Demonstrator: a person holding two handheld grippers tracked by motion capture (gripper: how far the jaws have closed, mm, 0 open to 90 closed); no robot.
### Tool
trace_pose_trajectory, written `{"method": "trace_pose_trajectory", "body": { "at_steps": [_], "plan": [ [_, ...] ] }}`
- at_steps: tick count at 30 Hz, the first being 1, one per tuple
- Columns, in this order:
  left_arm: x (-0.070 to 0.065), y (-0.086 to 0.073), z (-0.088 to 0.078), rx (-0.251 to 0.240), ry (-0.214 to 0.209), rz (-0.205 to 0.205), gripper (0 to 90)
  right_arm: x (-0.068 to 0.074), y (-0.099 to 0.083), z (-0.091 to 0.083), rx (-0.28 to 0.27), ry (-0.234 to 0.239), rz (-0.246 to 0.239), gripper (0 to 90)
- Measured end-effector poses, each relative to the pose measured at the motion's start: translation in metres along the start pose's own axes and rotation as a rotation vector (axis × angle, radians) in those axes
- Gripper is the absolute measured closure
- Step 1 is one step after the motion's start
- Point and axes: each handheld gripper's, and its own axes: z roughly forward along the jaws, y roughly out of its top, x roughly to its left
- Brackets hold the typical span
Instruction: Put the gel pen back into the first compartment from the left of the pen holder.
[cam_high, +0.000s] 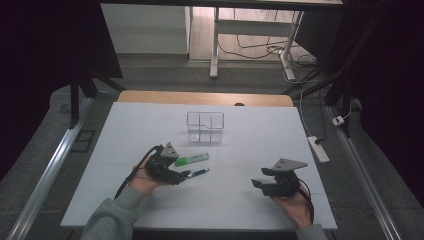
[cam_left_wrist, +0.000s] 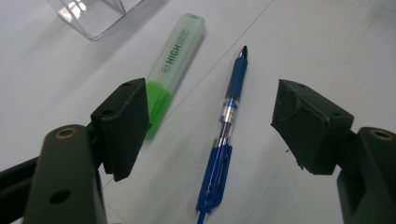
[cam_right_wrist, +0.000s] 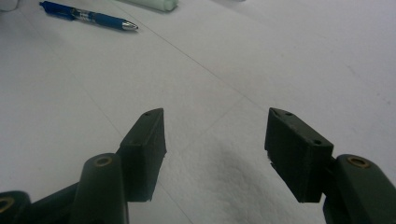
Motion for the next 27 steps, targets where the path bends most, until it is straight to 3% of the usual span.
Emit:
{"method": "trace_pose_trajectory", "body": {
  "at_steps": [2, 12, 27],
  "plan": [
    [0.0, 0.003, 0.005, 0.006, -0.007, -0.002, 27.9, 0.001, 0.002, 0.002, 0.007, 0.003, -0.009, 38.1],
    [-0.007, 0.019, 0.019, 0.063, -0.021, 0.087, 29.2, 0.001, 0.006, 0.007, 0.002, 0.012, -0.01, 38.0],
    [-0.011, 0.04, 0.045, 0.121, -0.072, 0.138, 32.5, -0.001, -0.002, -0.001, 0.005, -0.001, 0.001, 37.6]
  ]
}}
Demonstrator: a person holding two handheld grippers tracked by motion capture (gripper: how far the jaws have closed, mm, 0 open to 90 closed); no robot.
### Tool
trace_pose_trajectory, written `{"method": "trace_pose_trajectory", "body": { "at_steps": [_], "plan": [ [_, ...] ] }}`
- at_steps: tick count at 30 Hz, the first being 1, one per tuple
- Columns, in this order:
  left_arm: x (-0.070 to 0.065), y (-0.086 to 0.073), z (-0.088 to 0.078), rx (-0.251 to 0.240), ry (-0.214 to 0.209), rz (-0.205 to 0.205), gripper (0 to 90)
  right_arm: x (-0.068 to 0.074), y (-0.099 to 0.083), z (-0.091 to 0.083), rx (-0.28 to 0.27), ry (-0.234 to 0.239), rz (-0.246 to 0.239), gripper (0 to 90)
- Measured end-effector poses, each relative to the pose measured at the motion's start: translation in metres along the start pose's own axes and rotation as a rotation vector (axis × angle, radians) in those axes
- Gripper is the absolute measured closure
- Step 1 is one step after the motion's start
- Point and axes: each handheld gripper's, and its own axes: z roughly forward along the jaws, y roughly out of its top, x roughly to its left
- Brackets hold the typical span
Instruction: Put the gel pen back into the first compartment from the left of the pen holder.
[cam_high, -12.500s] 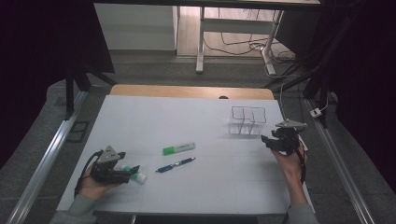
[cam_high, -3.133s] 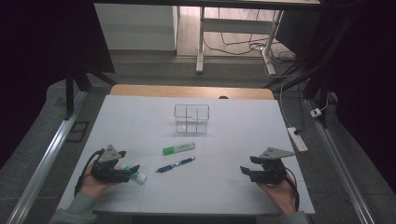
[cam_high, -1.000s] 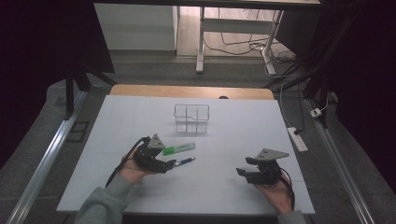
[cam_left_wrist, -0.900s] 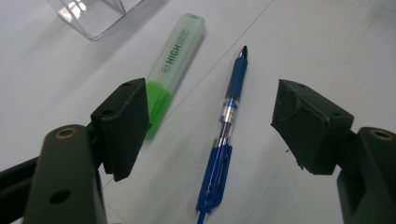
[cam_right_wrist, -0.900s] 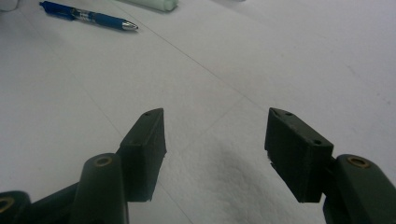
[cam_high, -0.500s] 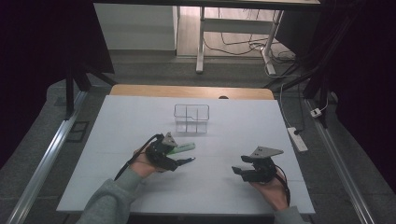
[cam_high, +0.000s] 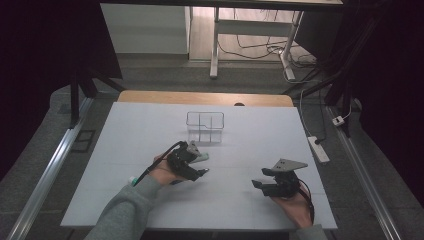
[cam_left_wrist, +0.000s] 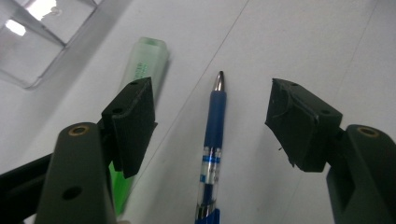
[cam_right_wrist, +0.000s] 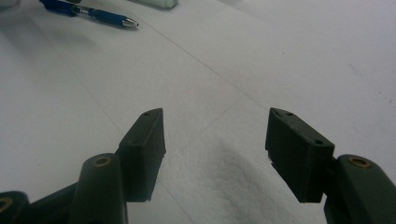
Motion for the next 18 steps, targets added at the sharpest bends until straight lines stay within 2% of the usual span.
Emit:
{"method": "trace_pose_trajectory", "body": {
  "at_steps": [8, 13, 18],
  "plan": [
    [-0.001, 0.006, 0.013, 0.046, -0.009, 0.024, 38.6, 0.003, 0.004, 0.008, 0.011, 0.009, -0.015, 37.5],
    [-0.001, 0.009, 0.022, 0.089, -0.014, 0.044, 43.4, 0.003, 0.002, 0.005, 0.014, -0.003, -0.013, 37.5],
    [0.002, 0.01, 0.027, 0.118, -0.021, 0.044, 49.4, 0.002, 0.001, 0.004, 0.022, -0.011, -0.007, 37.3]
  ]
}}
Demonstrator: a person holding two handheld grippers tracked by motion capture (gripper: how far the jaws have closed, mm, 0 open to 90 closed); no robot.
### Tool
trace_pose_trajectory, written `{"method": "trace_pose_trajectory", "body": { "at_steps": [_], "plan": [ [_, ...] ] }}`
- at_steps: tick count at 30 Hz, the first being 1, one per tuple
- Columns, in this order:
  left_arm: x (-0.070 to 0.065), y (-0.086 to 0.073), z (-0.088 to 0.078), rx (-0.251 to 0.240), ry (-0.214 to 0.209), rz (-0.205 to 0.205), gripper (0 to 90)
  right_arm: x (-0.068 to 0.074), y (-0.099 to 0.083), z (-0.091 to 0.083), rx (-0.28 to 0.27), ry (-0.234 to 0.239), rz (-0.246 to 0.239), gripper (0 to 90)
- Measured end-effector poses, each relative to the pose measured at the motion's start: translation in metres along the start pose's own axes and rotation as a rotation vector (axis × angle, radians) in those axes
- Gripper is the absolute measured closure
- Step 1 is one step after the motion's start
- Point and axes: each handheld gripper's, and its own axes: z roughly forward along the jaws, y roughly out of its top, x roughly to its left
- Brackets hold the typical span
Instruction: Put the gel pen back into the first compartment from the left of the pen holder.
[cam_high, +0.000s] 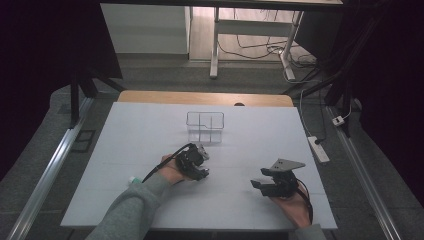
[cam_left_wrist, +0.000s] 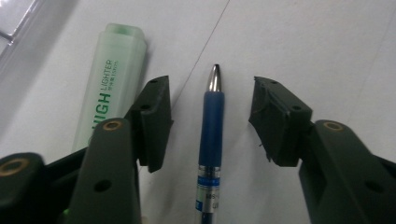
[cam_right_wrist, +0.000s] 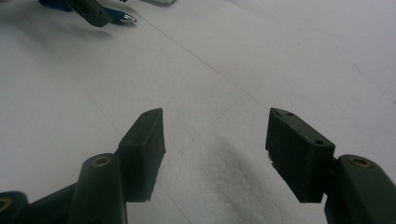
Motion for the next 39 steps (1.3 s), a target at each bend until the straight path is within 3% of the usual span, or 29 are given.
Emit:
{"method": "trace_pose_trajectory", "body": {
  "at_steps": [7, 14, 19, 25, 33, 39],
  "plan": [
    [0.001, 0.001, 0.003, 0.021, -0.036, 0.004, 61.3, 0.001, 0.0, 0.001, 0.005, -0.003, -0.002, 36.9],
    [-0.003, 0.005, 0.003, 0.041, -0.028, 0.014, 78.4, 0.0, 0.0, 0.002, 0.009, -0.007, 0.003, 36.8],
    [-0.006, 0.006, 0.002, 0.05, -0.002, 0.02, 79.8, 0.0, 0.0, 0.002, 0.013, -0.011, 0.0, 36.8],
    [-0.006, 0.006, 0.002, 0.047, -0.009, 0.025, 80.1, 0.0, -0.001, 0.002, 0.015, -0.015, 0.002, 36.8],
    [-0.004, 0.01, -0.02, -0.016, 0.006, 0.033, 80.2, -0.001, -0.001, 0.001, 0.012, -0.025, 0.008, 36.6],
    [-0.005, 0.011, -0.045, -0.112, 0.012, 0.025, 80.1, -0.002, -0.001, -0.001, 0.008, -0.033, 0.006, 36.5]
  ]
}}
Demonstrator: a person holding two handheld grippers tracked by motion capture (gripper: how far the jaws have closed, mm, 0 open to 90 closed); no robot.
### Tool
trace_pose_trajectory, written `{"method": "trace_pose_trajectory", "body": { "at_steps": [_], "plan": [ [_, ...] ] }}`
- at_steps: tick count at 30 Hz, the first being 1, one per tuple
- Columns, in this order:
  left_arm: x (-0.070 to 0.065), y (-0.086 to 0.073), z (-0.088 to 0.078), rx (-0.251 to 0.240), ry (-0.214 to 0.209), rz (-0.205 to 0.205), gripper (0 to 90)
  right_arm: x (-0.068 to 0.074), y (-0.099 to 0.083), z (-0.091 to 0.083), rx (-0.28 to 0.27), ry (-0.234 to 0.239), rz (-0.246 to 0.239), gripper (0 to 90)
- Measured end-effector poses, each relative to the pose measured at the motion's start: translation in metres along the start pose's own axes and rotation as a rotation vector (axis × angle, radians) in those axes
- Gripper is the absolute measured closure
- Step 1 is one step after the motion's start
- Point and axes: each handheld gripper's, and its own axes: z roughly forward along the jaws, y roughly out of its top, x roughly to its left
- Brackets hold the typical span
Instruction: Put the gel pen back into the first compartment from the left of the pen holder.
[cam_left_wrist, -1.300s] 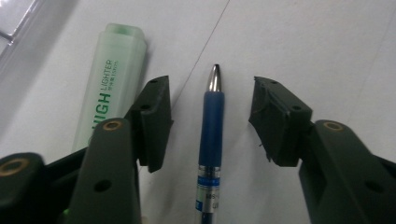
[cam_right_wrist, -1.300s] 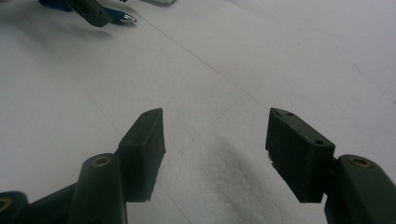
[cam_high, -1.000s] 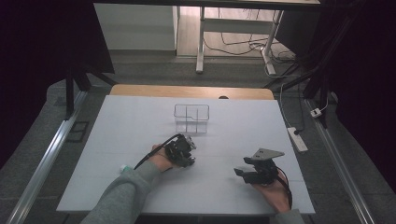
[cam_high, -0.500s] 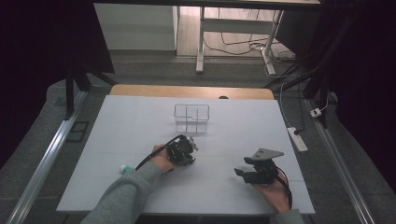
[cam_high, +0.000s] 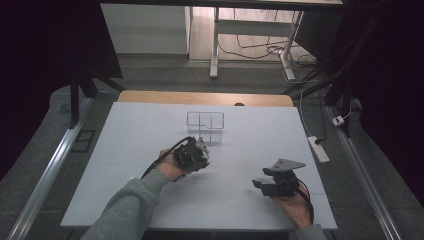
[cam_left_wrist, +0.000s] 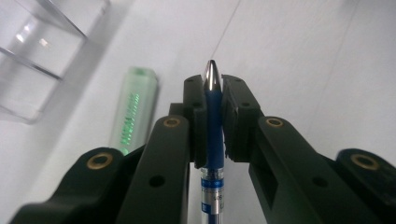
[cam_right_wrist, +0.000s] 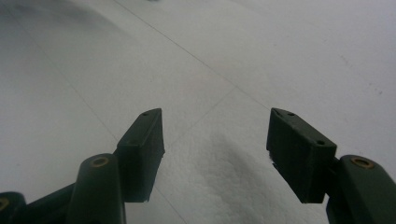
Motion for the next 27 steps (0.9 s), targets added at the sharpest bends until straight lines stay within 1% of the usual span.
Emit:
{"method": "trace_pose_trajectory", "body": {
  "at_steps": [1, 3, 5, 11, 15, 19, 20, 23, 25, 27],
  "plan": [
    [0.0, 0.0, -0.004, -0.022, 0.001, 0.001, 80.1, 0.0, 0.0, 0.0, -0.001, -0.002, 0.0, 36.5],
    [0.0, 0.0, -0.009, -0.048, 0.007, 0.001, 80.1, -0.002, 0.0, -0.002, -0.002, -0.004, 0.007, 36.5],
    [0.001, 0.0, -0.012, -0.055, 0.012, 0.0, 80.1, -0.003, -0.001, -0.002, -0.01, -0.005, 0.012, 36.4],
    [0.006, -0.001, -0.024, -0.107, 0.019, -0.018, 80.1, -0.003, -0.001, -0.003, -0.01, -0.012, 0.013, 36.4],
    [0.009, -0.002, -0.029, -0.149, 0.025, -0.036, 80.1, -0.003, -0.001, -0.004, -0.019, -0.015, 0.009, 36.4],
    [0.012, -0.004, -0.034, -0.179, 0.031, -0.057, 80.1, -0.004, -0.001, -0.004, -0.018, -0.019, 0.011, 36.3],
    [0.013, -0.004, -0.035, -0.19, 0.032, -0.06, 80.1, -0.004, -0.001, -0.004, -0.024, -0.021, 0.013, 36.2],
    [0.014, -0.005, -0.039, -0.224, 0.026, -0.077, 80.1, -0.005, -0.002, -0.005, -0.023, -0.024, 0.017, 36.0],
    [0.016, -0.006, -0.041, -0.245, 0.01, -0.091, 80.1, -0.006, -0.002, -0.004, -0.022, -0.026, 0.018, 35.9],
    [0.017, -0.006, -0.042, -0.253, 0.014, -0.098, 80.1, -0.006, -0.002, -0.004, -0.022, -0.028, 0.017, 35.9]
  ]
}}
